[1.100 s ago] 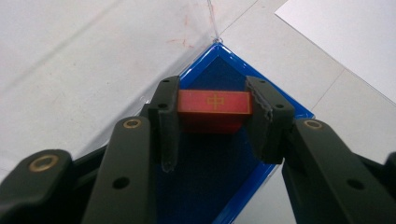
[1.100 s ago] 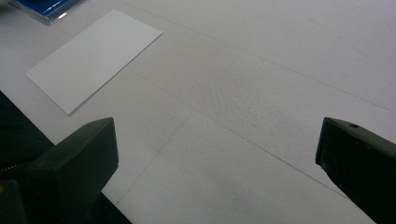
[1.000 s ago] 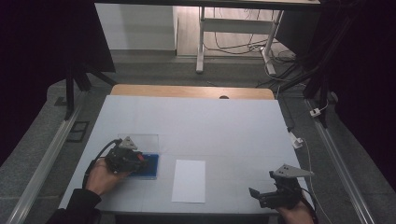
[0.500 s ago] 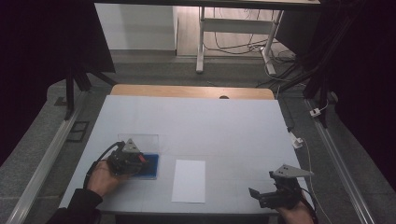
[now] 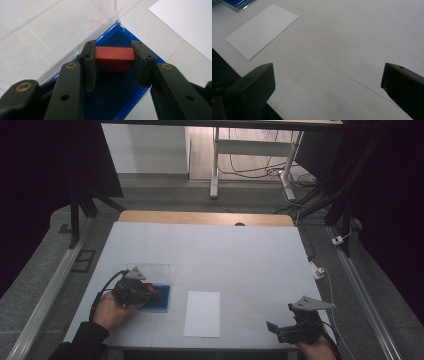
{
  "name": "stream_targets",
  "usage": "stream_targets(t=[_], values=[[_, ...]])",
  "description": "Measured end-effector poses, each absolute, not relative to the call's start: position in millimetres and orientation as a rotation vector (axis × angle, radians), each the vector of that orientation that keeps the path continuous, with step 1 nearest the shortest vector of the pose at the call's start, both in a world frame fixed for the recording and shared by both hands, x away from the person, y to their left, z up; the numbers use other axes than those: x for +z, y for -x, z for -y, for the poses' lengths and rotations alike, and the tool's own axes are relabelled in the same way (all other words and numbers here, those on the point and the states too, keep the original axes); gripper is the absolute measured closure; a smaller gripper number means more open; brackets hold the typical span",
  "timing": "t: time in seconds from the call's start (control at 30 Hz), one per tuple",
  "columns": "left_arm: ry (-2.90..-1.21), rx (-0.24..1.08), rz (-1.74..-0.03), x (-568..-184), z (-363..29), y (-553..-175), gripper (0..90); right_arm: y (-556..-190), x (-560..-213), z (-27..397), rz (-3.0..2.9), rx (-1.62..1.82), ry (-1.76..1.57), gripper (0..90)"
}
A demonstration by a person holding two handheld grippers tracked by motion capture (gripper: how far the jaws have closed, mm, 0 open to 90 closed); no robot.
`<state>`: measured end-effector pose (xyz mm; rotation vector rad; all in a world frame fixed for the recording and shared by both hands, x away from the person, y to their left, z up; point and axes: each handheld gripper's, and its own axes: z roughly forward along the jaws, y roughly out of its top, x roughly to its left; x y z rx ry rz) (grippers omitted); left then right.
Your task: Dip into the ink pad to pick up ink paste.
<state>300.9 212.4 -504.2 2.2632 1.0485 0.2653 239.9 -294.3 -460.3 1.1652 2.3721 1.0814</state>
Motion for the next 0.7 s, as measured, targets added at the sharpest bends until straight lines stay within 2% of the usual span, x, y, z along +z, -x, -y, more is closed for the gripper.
stream_targets(t=[0.23, 0.47, 0.7], values=[[-2.326, 0.364, -1.015, -502.0, -201.9, -295.3, 58.8, -240.1, -460.3, 294.1, -2.376, 1.08, -1.164, 0.0], [-2.293, 0.307, -1.049, -499.5, -208.5, -298.5, 58.5, -239.8, -460.1, 294.3, -2.375, 1.079, -1.157, 0.0], [-2.207, 0.344, -1.088, -486.9, -223.1, -291.5, 58.4, -239.5, -460.0, 294.3, -2.378, 1.078, -1.15, 0.0]])
